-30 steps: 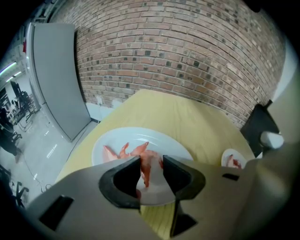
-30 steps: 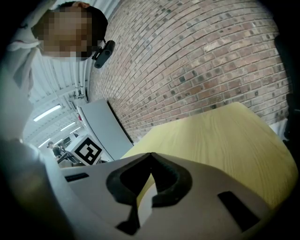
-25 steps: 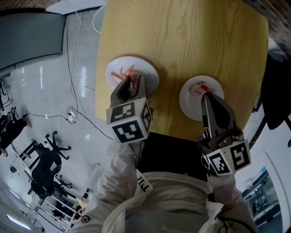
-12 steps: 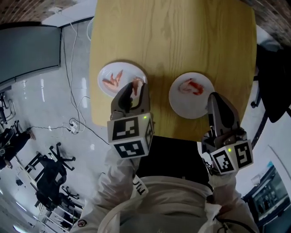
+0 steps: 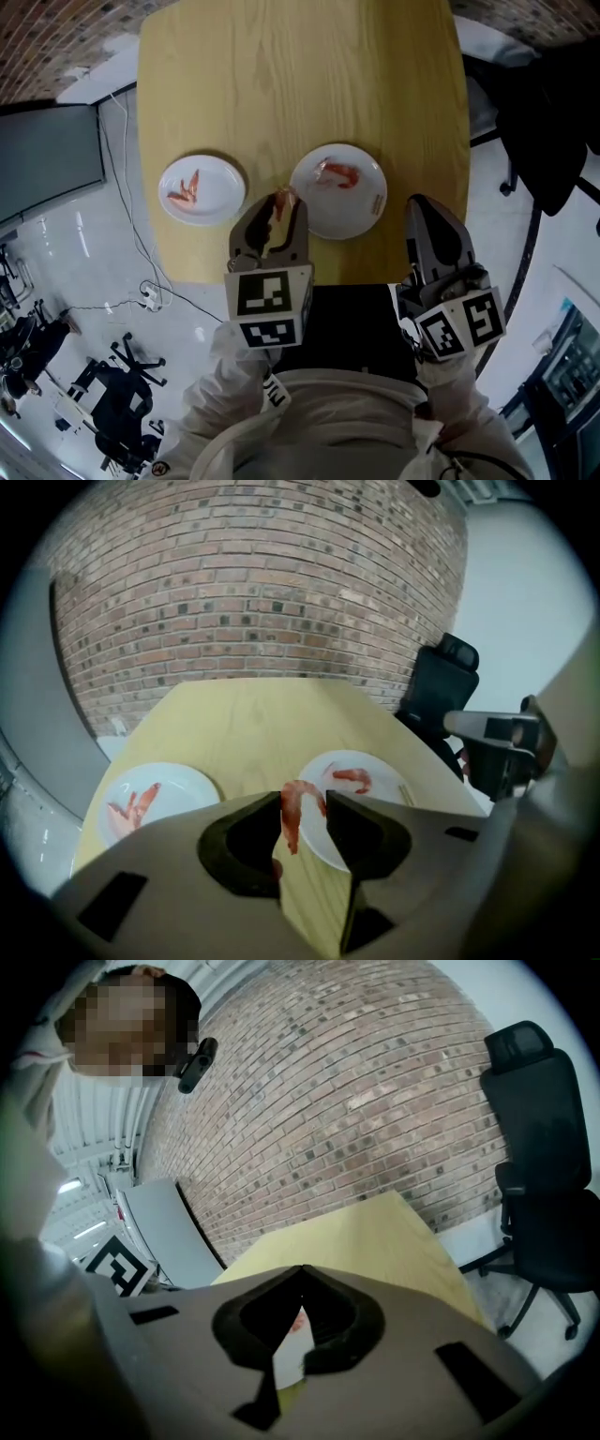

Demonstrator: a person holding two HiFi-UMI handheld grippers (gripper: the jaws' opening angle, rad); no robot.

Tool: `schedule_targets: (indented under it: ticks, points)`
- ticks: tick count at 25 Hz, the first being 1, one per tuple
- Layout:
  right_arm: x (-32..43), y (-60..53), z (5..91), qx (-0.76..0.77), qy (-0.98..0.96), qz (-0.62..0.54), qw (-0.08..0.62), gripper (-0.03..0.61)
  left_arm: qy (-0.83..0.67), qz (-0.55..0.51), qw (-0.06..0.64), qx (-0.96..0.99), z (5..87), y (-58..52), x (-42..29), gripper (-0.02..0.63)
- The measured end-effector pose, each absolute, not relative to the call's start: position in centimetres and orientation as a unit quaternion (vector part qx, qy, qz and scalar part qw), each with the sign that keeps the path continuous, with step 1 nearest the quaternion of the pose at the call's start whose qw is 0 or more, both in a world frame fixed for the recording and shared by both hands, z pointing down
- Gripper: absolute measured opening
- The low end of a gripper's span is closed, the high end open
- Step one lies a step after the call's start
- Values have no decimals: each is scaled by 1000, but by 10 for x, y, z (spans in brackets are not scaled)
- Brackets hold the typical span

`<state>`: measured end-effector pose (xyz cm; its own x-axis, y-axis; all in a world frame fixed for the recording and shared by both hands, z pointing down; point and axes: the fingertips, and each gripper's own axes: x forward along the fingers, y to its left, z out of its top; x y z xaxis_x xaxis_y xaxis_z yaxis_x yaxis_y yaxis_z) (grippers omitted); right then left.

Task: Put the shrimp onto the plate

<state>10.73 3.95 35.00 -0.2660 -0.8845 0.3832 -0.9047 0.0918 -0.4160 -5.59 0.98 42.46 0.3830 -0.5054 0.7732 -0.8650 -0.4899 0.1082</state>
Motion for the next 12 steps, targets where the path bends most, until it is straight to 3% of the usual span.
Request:
schedule_targets:
  ticks: [12]
  points:
    - [147, 62, 354, 639, -709, 300, 2, 25, -354, 363, 249, 825, 432, 34, 17, 155]
